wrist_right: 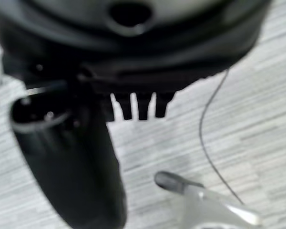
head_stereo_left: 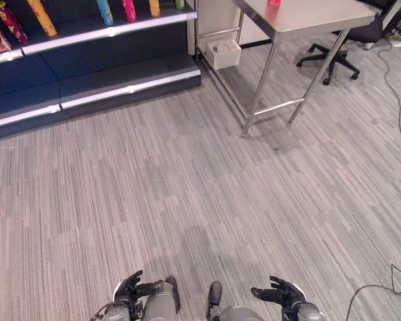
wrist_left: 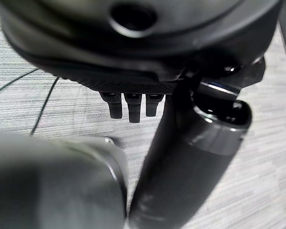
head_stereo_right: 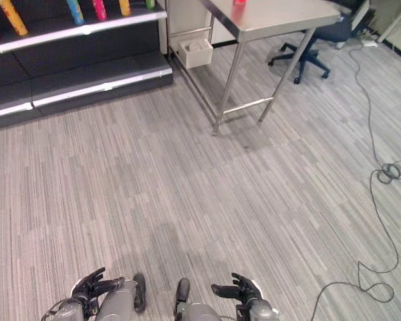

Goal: Put the goods on the table back onto the shelves and tidy them up.

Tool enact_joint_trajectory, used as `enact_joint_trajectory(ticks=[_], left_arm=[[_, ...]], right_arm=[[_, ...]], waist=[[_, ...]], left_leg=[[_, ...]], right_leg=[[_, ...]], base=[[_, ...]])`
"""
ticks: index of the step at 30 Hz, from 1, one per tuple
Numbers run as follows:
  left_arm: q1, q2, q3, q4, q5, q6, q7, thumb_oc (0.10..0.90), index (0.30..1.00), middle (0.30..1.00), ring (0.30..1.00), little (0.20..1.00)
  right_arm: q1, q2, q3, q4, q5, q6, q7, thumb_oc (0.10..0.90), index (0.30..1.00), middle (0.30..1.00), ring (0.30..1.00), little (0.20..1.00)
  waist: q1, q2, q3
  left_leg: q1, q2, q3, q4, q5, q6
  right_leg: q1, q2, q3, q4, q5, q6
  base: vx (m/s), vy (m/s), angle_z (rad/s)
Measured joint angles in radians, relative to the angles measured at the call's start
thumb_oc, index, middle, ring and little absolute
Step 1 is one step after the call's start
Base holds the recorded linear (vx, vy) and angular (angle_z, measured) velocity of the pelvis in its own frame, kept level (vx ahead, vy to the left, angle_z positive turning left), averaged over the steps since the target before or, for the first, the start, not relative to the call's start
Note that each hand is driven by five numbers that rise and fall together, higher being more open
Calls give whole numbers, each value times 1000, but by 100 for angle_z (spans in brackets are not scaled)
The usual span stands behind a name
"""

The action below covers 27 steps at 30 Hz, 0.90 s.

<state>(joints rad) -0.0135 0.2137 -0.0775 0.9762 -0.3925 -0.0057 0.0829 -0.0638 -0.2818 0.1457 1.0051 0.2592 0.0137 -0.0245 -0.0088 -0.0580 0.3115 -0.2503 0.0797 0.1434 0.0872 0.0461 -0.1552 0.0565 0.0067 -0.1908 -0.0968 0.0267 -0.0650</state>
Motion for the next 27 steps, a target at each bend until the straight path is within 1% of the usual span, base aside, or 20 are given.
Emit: enact_joint_trajectory(ticks=[1, 2, 3, 5, 7, 9, 10, 11, 12, 14, 15, 17, 18, 20, 21, 22, 23, 24, 26, 27], left_arm=[[-1, -6, -2, 0, 2, 0, 0, 800, 900, 900, 900, 900], [-2, -14, -5, -2, 3, 1, -1, 800, 900, 900, 900, 900], [-1, -14, -23, -2, 8, 2, -3, 800, 900, 900, 900, 900], [5, -21, -14, 1, 7, 0, -4, 800, 900, 900, 900, 900], [13, -21, 8, 23, 14, 0, -5, 800, 900, 900, 900, 900], [39, -11, 30, 61, 22, 5, -1, 800, 900, 900, 900, 900], [56, -2, 29, 44, 31, 4, -1, 800, 900, 900, 900, 900], [56, 17, 30, 34, 41, 3, -1, 800, 900, 900, 900, 900], [39, 22, 27, 31, 43, 3, -3, 800, 900, 900, 900, 900], [45, 26, 8, 38, 43, 3, -2, 800, 900, 900, 900, 900], [54, 39, -23, 37, 44, 3, 1, 800, 900, 900, 900, 900], [72, 46, -32, 20, 51, 0, 0, 800, 900, 900, 900, 900], [77, 47, -31, 22, 51, 3, 0, 800, 900, 900, 900, 900], [78, 40, -31, 45, 52, 12, -1, 800, 900, 900, 900, 900], [79, 36, -27, 62, 53, 14, 0, 800, 900, 900, 900, 900], [80, 38, -27, 62, 54, 13, 1, 800, 900, 900, 900, 900], [83, 50, -19, 63, 61, 12, 1, 800, 900, 900, 900, 900], [79, 58, -19, 64, 62, 12, 1, 800, 900, 900, 900, 900], [86, 64, -20, 63, 82, 10, -1, 800, 900, 900, 900, 900], [86, 70, -19, 62, 87, 10, -2, 800, 900, 900, 900, 900]], right_arm=[[-9, -6, 4, -1, 3, 0, -3, 800, 900, 900, 900, 900], [-21, -20, 13, -6, 5, 0, -4, 800, 900, 900, 900, 900], [-18, -38, 32, -11, 5, 0, -2, 800, 900, 900, 900, 900], [-7, -49, 29, -11, 5, -1, -2, 800, 900, 900, 900, 900], [13, -45, 30, -18, 4, -1, 0, 800, 900, 900, 900, 900], [51, -28, 44, -44, 3, -3, 3, 800, 900, 900, 900, 900], [72, -19, 44, -45, 3, -3, 7, 800, 900, 900, 900, 900], [85, 1, 43, -50, 3, -2, 11, 800, 900, 900, 900, 900], [90, 13, 54, -67, 2, 1, 16, 800, 900, 900, 900, 900], [87, 17, 65, -82, 1, -3, 26, 800, 900, 900, 900, 900], [92, 32, 50, -82, 0, -4, 24, 800, 900, 900, 900, 900], [119, 37, 41, -74, 0, -2, 24, 800, 900, 900, 900, 900], [99, 35, 21, -77, 3, -5, 24, 800, 900, 900, 900, 900], [80, 29, -9, -89, 3, -12, 19, 800, 900, 900, 900, 900], [78, 17, -16, -107, 4, -11, 18, 800, 900, 900, 900, 900], [77, 15, -16, -111, 4, -11, 18, 800, 900, 900, 900, 900], [72, 17, -15, -108, 4, -8, 18, 800, 900, 900, 900, 900], [65, 21, -16, -107, 6, -4, 18, 800, 900, 900, 900, 900], [80, 25, -21, -106, 13, -4, 19, 800, 900, 900, 900, 900], [86, 26, -26, -105, 12, -2, 19, 800, 900, 900, 900, 900]], waist=[[7, 9, 2], [12, 35, 11], [18, 65, 12], [53, 92, 0], [71, 87, -47], [72, 39, -114], [67, 18, -129], [55, -15, -140], [44, -7, -136], [34, 19, -127], [12, 12, -132], [23, 8, -131], [15, 20, -124], [-17, 52, -111], [-34, 78, -97], [-36, 76, -93], [-35, 68, -90], [-34, 58, -80], [-71, 42, -92], [-72, 23, -97]], left_leg=[[14, 1, 12, -117, 25, -19], [10, 10, 10, -184, 54, -42], [-4, 32, 7, -187, 84, -74], [-1, 45, 32, -185, 95, -75], [-2, 45, 74, -125, 78, -18], [36, -2, 125, -114, 131, 90], [65, -29, 145, -142, 169, 180], [92, -66, 148, -172, 164, 216], [137, -77, 145, -176, 114, 239], [201, -75, 155, -176, 74, 239], [231, -102, 144, -176, 51, 237], [301, -141, 141, -177, -14, 295], [322, -149, 141, -177, -33, 309], [354, -141, 121, -177, -46, 295], [387, -136, 117, -176, -67, 272], [399, -141, 115, -176, -79, 256], [416, -147, 114, -176, -99, 243], [441, -154, 108, -175, -106, 232], [489, -136, 84, -176, -150, 196], [516, -134, 78, -176, -183, 187]], right_leg=[[5, 5, 11, -4, -7, 13], [28, 26, 27, -5, -15, 14], [55, 46, 33, -5, -41, 14], [107, 61, 68, -5, -72, 3], [114, 44, 94, -5, -93, 5], [146, -27, 124, 3, -134, 69], [160, -49, 126, 6, -148, 105], [158, -85, 109, 47, -169, 134], [67, -98, 117, 299, -188, 181], [-179, -138, 132, 852, -126, 256], [-264, -180, 124, 1024, -110, 274], [-381, -238, 141, 1063, -41, 267], [-446, -247, 140, 1068, -43, 262], [-473, -258, 61, 951, -66, 236], [-464, -256, -16, 701, -70, 226], [-461, -239, -27, 554, -61, 225], [-442, -211, -23, 318, -34, 226], [-456, -202, -39, 312, 2, 174], [-423, -158, -43, 188, 31, 214], [-412, -143, -55, 148, 30, 214]], base=[[400, 135, -38], [519, 181, -39], [395, 147, -46], [428, 192, -65], [488, 254, -79], [274, 152, -79], [328, 243, -26], [407, 443, -11], [408, 443, -8], [239, 311, -3], [238, 307, 29], [270, 209, 21], [351, 106, 4], [420, 17, 21], [353, -36, 24], [421, -64, 16], [283, -39, 16], [428, -46, 32], [378, -35, 50], [332, -39, 39]])
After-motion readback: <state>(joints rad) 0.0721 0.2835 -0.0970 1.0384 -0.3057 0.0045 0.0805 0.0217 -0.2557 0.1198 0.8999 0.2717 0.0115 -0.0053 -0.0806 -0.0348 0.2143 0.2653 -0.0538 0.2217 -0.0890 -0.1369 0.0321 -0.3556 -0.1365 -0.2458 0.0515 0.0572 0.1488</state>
